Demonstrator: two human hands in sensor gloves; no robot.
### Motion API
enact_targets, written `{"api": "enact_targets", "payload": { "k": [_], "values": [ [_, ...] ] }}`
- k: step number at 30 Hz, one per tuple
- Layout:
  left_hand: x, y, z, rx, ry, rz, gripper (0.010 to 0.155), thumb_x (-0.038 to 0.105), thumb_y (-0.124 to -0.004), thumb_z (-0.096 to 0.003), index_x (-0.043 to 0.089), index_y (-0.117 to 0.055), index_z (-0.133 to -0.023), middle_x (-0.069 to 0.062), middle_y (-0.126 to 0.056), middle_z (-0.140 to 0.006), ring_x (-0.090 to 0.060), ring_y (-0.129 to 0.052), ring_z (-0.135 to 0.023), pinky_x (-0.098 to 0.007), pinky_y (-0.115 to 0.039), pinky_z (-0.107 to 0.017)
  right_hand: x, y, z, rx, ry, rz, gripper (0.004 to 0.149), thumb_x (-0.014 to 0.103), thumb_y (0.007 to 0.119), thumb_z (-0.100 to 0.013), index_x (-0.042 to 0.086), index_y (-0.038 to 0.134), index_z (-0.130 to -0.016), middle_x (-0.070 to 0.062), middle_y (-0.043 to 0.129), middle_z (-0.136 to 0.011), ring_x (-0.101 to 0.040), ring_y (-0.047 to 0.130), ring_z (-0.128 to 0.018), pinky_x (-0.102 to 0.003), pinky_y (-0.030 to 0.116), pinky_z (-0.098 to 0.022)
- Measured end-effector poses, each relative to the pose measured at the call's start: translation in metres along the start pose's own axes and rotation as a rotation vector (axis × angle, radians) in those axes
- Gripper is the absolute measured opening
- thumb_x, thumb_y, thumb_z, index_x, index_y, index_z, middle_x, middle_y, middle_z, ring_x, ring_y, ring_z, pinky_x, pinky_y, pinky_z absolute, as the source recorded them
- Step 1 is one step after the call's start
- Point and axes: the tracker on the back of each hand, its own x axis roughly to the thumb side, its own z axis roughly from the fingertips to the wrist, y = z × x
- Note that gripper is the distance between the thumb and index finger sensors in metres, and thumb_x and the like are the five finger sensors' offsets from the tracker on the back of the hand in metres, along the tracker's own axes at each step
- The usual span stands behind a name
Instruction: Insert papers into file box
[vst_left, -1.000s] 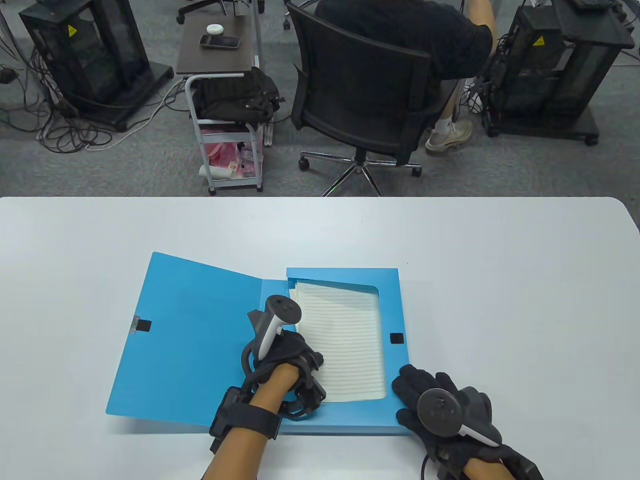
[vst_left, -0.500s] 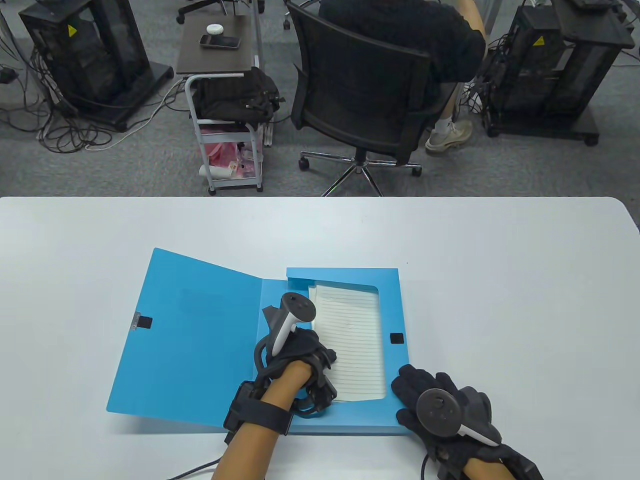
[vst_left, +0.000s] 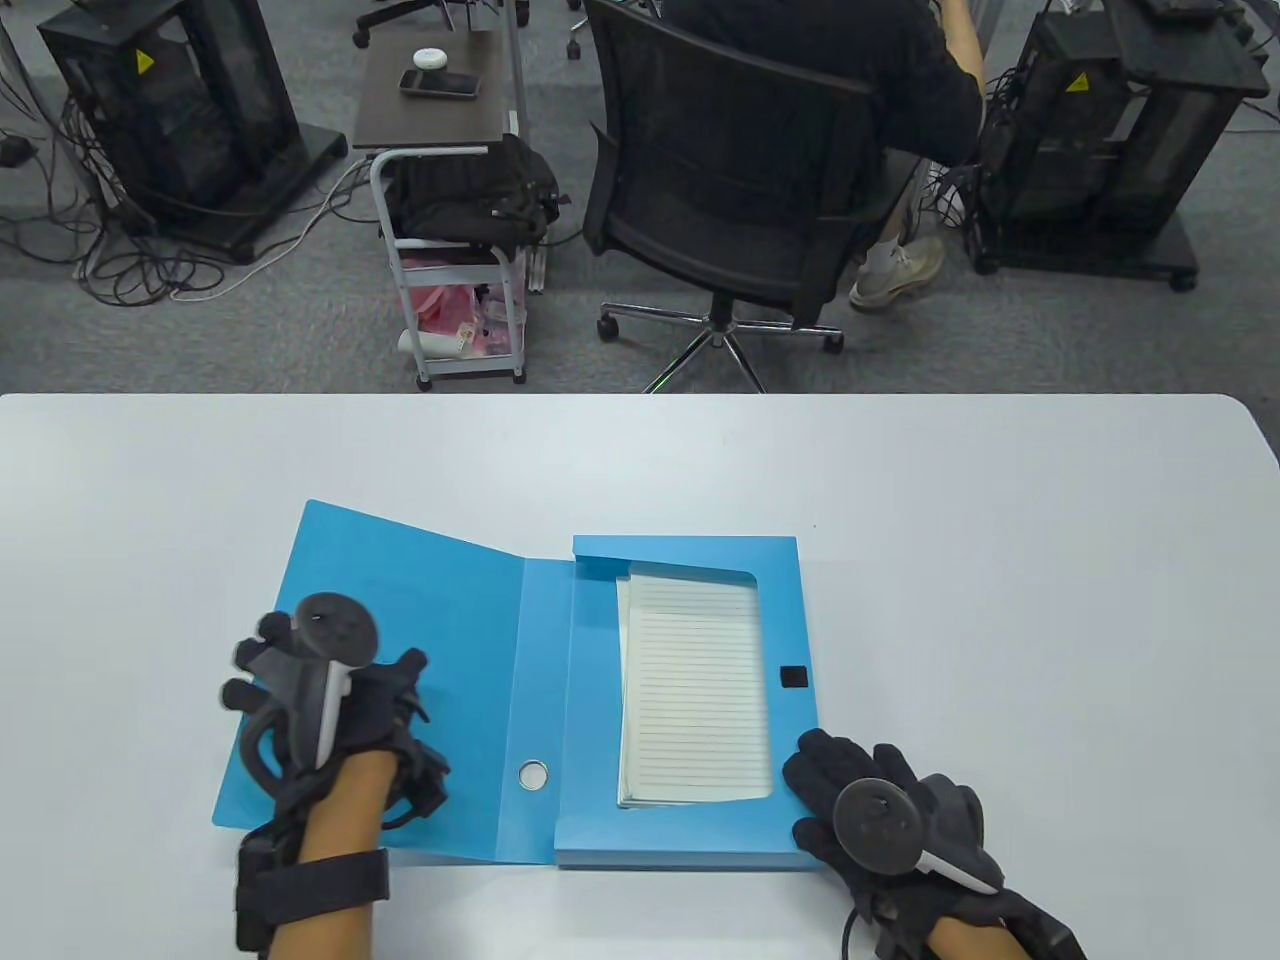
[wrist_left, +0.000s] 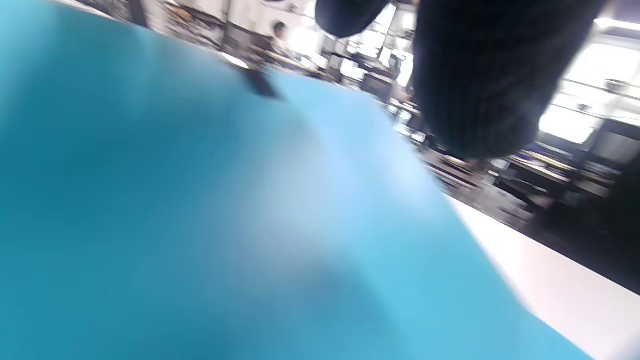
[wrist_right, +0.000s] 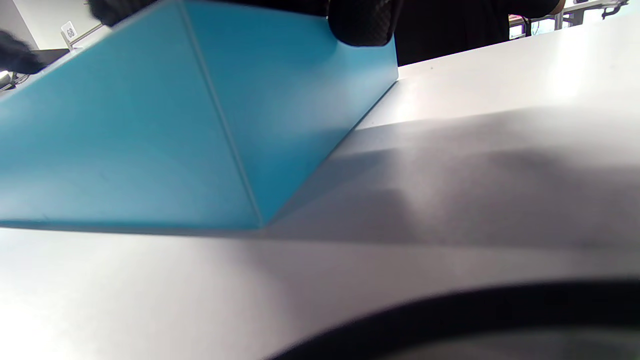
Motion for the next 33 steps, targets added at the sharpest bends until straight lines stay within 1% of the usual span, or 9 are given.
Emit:
{"api": "enact_targets", "payload": {
  "k": [4, 7, 10, 15, 17, 23, 26, 29, 33],
  "values": [
    [-0.051, 0.005, -0.015, -0.097, 0.136, 0.078, 0.103, 0.071, -0.079, -0.029, 0.03, -0.028, -0.108, -0.015, -0.016, -0.113, -0.047, -0.019, -0.107, -0.069, -0.014, -0.071, 0.0, 0.0, 0.0, 0.001, 0.0, -0.003, 0.059, 0.047, 0.059, -0.041, 0.027, 0.047, -0.095, 0.0, 0.037, -0.108, -0.032, 0.051, -0.101, -0.064, 0.042, -0.072],
    [-0.06, 0.003, -0.017, -0.147, 0.166, 0.117, 0.099, 0.068, -0.082, -0.0289, 0.027, -0.04, -0.108, -0.018, -0.038, -0.112, -0.05, -0.046, -0.103, -0.067, -0.028, -0.073, 0.0, 0.0, 0.0, 0.001, -0.002, -0.008, 0.059, 0.047, 0.059, -0.041, 0.027, 0.046, -0.095, 0.0, 0.037, -0.108, -0.032, 0.05, -0.101, -0.064, 0.042, -0.072],
    [-0.058, 0.008, -0.015, -0.075, 0.178, 0.064, 0.085, 0.061, -0.087, -0.0296, 0.018, -0.065, -0.1, -0.02, -0.073, -0.097, -0.042, -0.093, -0.068, -0.059, -0.067, -0.059, 0.002, 0.001, 0.001, -0.001, -0.011, 0.045, 0.059, 0.047, 0.057, -0.041, 0.027, 0.045, -0.095, 0.0, 0.036, -0.109, -0.033, 0.046, -0.102, -0.064, 0.041, -0.073],
    [-0.039, 0.033, -0.004, -0.044, 0.138, 0.014, 0.065, 0.048, -0.092, -0.0312, 0.015, -0.082, -0.086, -0.013, -0.098, -0.07, -0.032, -0.105, -0.04, -0.05, -0.082, -0.038, 0.002, 0.001, 0.001, 0.002, -0.011, 0.037, 0.059, 0.047, 0.056, -0.041, 0.027, 0.045, -0.095, -0.001, 0.036, -0.109, -0.032, 0.046, -0.102, -0.063, 0.042, -0.073],
    [-0.032, 0.049, 0.001, -0.115, 0.129, 0.058, 0.054, 0.039, -0.093, -0.0321, 0.015, -0.084, -0.08, -0.011, -0.1, -0.066, -0.03, -0.106, -0.035, -0.047, -0.085, -0.032, 0.002, 0.001, 0.001, 0.008, -0.013, 0.031, 0.059, 0.047, 0.056, -0.041, 0.027, 0.044, -0.095, 0.0, 0.035, -0.109, -0.032, 0.045, -0.102, -0.063, 0.042, -0.073],
    [-0.015, 0.068, 0.017, -0.804, -0.096, 0.495, 0.049, 0.037, -0.091, -0.0377, 0.006, -0.086, -0.076, -0.025, -0.095, -0.074, -0.041, -0.11, -0.046, -0.052, -0.088, -0.035, 0.001, 0.001, 0.001, 0.033, -0.019, 0.023, 0.059, 0.047, 0.055, -0.041, 0.027, 0.042, -0.096, 0.0, 0.032, -0.109, -0.033, 0.044, -0.102, -0.063, 0.042, -0.073],
    [0.006, 0.065, 0.033, -0.844, -0.174, 0.425, 0.055, 0.034, -0.087, -0.0403, 0.003, -0.079, -0.085, -0.031, -0.09, -0.076, -0.043, -0.11, -0.046, -0.051, -0.089, -0.034, 0.001, 0.001, 0.001, 0.032, -0.018, 0.019, 0.059, 0.047, 0.055, -0.041, 0.027, 0.042, -0.096, 0.0, 0.032, -0.109, -0.033, 0.044, -0.102, -0.063, 0.042, -0.073],
    [0.039, 0.064, 0.057, -0.755, -0.322, 0.441, 0.052, 0.033, -0.084, -0.0407, 0.0, -0.08, -0.081, -0.028, -0.096, -0.068, -0.039, -0.113, -0.039, -0.047, -0.091, -0.031, 0.001, 0.001, 0.001, 0.033, -0.017, 0.011, 0.059, 0.047, 0.055, -0.041, 0.027, 0.042, -0.096, 0.0, 0.032, -0.109, -0.032, 0.044, -0.102, -0.063, 0.042, -0.073],
    [0.08, 0.056, 0.093, -0.8, -0.473, 0.456, 0.052, 0.033, -0.083, -0.0415, -0.003, -0.079, -0.079, -0.03, -0.095, -0.065, -0.04, -0.112, -0.038, -0.048, -0.09, -0.03, 0.0, 0.001, 0.001, 0.033, -0.016, 0.011, 0.059, 0.047, 0.056, -0.041, 0.027, 0.042, -0.096, 0.001, 0.033, -0.109, -0.032, 0.045, -0.102, -0.063, 0.043, -0.073]
  ]
}}
